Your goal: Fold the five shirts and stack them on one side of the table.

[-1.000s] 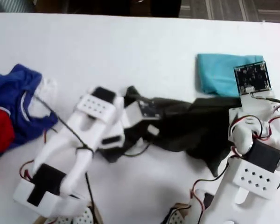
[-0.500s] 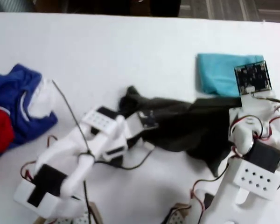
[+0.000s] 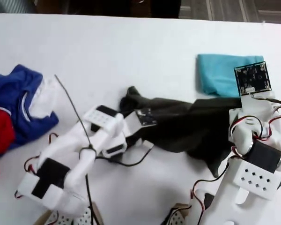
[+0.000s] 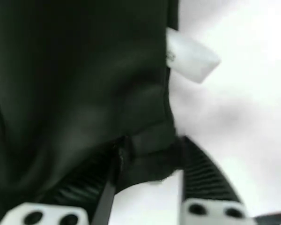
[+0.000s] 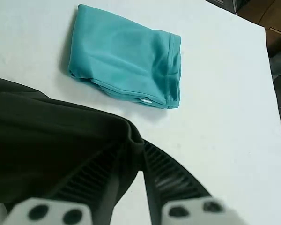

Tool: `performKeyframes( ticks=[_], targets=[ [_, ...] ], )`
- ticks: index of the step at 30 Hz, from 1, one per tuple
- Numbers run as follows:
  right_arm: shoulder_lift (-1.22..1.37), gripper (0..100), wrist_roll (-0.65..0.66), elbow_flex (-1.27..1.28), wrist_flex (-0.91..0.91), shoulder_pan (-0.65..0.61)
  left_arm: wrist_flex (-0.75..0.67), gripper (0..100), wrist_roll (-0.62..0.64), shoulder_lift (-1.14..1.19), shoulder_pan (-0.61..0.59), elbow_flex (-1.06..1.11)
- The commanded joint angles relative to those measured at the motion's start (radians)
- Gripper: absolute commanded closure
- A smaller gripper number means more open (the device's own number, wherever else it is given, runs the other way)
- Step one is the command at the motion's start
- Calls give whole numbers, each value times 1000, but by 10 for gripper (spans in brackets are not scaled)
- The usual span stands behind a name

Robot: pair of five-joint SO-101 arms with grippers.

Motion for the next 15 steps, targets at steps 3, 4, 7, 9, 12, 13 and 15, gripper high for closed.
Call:
performKeyframes(
  ticks=[3,4,7,9,12,13,15],
  targets=[
    [-27,979,5,-8,-15,15,32,975,11,41,-5,-77],
    [-27,979,5,-8,-15,15,49,972,11,40,-5,-93],
    [-27,979,5,-5,-15,10,110,974,12,6,-5,-142],
    [-27,979,3,12,-16,7,163,974,12,-40,-5,-179],
    [-27,979,-2,43,-33,7,264,974,12,-135,-8,-251],
    [-27,979,-5,46,-44,7,301,974,12,-169,-8,-280],
    [-27,979,-5,40,-73,7,377,974,12,-233,-8,-341]
  ],
)
